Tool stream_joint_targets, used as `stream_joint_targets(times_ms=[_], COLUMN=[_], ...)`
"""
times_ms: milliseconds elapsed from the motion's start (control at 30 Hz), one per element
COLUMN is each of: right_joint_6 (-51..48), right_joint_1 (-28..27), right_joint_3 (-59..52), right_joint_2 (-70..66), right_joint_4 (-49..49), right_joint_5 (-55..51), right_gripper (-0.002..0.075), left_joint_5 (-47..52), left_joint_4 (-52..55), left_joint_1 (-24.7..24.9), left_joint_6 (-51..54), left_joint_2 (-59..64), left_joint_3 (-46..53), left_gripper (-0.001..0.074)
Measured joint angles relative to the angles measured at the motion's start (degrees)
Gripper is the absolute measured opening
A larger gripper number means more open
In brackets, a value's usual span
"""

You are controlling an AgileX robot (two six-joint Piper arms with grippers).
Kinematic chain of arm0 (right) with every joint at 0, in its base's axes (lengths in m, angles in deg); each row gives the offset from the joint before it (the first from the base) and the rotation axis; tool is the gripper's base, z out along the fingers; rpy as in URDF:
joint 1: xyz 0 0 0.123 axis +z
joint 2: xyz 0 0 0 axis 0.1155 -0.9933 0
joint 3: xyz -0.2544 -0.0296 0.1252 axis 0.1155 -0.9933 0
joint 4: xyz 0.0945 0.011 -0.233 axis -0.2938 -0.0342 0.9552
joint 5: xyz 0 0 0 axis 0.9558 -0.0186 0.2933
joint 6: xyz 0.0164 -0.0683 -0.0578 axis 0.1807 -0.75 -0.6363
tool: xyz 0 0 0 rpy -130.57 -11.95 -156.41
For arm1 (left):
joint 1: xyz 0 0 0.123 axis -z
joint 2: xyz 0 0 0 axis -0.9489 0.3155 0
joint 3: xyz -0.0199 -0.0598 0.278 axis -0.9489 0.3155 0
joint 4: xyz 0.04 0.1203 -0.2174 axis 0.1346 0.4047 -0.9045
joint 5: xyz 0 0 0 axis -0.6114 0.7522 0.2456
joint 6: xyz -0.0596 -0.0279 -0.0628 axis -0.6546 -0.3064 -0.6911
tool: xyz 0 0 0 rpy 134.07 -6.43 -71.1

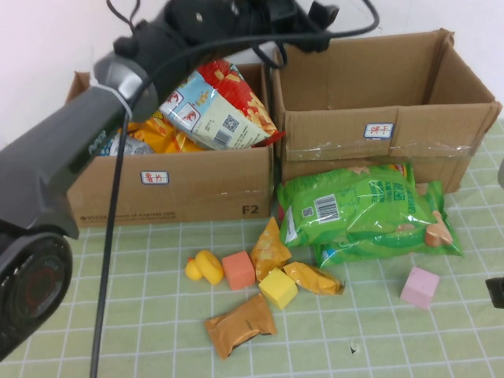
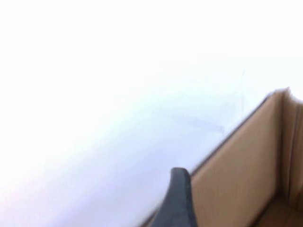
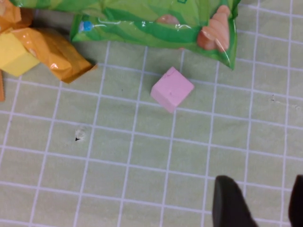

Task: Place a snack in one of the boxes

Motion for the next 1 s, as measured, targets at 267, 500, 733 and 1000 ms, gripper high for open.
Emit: stream_joint_targets(times_ms=[267,500,733,1000], right_joint_6=[-1.10,-2.78,-7.65,-7.41], right_joint_1=[0.00,0.00,0.00,0.00], right_joint_3=[0.00,-0.10,-1.44,-15.26], right_joint_2=[0.00,4.22,14.62,32.94], right_joint_4=[1.15,7.50,7.10,2.97], right_joint_5=[-1.40,-2.94,-3.19,6.49], right_gripper=[0.0272,0.0272,0.0272,0.0050], left_joint_5=[8.29,29.17,54.60,56.83], left_joint_4=[8.29,41.65,57.77,55.13], left_joint_1=[0.00,0.00,0.00,0.00], left_joint_6=[1.90,-20.94,-32.95,-36.93], left_joint_2=[-4.37,-15.30,-23.39,-37.17], left_joint_3=[-4.42,-4.87,-5.00,3.31], left_gripper=[0.0254,0.0015,0.0001,0.0000])
